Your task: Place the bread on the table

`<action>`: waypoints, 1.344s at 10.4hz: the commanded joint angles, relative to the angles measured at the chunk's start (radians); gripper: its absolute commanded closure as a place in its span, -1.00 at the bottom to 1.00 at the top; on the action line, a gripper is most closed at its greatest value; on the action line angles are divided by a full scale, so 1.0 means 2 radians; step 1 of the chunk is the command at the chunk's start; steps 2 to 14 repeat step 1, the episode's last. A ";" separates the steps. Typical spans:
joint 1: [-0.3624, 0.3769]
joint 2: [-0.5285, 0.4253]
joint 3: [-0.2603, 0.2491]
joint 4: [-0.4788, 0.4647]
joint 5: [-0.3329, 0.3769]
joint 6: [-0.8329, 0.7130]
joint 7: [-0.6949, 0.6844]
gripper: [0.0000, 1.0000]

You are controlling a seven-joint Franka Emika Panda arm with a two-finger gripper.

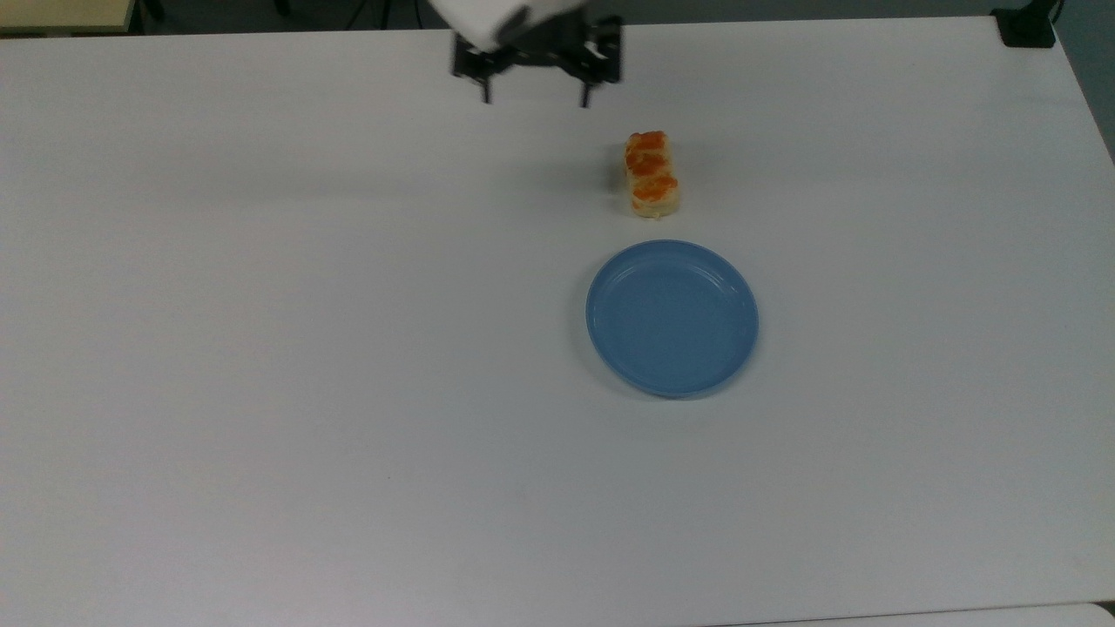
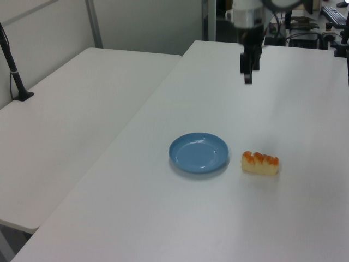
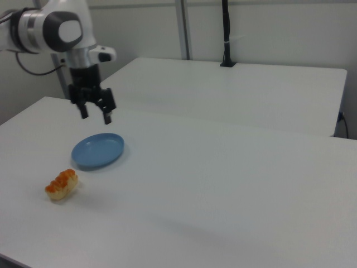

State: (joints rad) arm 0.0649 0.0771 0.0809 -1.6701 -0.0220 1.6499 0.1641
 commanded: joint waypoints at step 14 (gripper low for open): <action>-0.009 -0.011 -0.042 0.014 -0.002 -0.020 -0.015 -1.00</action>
